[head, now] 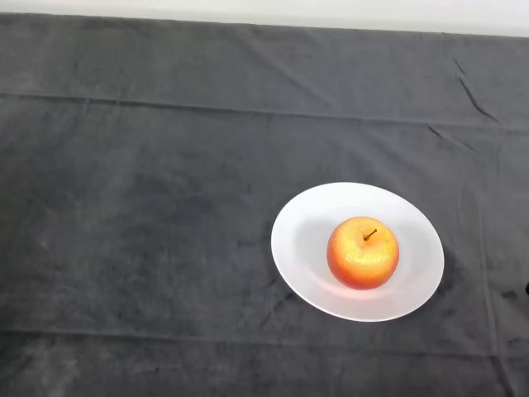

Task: Move the apple to the plate

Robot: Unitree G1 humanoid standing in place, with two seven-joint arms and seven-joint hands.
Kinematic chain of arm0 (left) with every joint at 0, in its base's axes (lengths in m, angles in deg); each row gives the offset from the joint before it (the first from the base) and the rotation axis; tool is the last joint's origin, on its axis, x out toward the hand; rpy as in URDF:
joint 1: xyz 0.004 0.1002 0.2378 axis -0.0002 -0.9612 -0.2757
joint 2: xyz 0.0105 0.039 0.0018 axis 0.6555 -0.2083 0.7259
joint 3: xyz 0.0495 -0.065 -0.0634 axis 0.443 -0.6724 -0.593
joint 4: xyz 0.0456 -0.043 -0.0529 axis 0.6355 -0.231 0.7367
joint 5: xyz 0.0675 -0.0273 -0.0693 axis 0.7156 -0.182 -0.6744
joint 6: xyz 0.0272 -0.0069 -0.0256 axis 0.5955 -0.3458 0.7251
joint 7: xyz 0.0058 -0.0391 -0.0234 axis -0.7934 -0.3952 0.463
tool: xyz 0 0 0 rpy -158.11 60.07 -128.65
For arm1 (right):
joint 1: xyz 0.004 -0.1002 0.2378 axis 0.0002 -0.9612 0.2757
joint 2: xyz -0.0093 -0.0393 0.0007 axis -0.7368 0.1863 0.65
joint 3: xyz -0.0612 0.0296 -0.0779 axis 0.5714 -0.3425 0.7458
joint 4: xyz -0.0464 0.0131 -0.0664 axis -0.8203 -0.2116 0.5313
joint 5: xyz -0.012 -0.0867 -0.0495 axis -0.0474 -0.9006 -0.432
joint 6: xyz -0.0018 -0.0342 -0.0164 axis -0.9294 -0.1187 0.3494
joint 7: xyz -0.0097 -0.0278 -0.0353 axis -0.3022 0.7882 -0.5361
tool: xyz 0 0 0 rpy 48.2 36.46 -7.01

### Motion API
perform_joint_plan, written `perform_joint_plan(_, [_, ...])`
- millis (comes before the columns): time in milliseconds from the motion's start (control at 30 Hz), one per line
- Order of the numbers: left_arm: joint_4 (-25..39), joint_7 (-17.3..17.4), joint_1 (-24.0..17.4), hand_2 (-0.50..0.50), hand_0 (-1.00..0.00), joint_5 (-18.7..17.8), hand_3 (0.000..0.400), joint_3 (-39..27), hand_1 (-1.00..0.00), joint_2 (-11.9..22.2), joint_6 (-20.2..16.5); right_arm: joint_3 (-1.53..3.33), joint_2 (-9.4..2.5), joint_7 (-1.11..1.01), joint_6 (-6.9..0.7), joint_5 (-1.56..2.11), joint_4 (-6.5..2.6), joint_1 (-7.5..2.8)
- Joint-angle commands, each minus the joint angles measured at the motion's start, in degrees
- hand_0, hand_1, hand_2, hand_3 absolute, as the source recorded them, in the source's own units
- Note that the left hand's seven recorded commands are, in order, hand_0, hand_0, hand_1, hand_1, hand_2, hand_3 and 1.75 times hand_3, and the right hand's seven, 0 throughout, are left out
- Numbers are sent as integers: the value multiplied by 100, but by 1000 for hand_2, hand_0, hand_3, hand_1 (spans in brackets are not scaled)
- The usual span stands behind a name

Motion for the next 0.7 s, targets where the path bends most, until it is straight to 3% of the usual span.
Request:
perform_joint_plan(33, [88, 55, 95, 0, 0, 97, 0, -176, 0, -138, 8, -41, -426, 4, -478, 86, -450, -621])
perform_joint_plan(700, [52, 302, 196, 0, 0, 234, 0, -387, 0, -304, -56, -27, -427, 3, -482, 101, -444, -623])
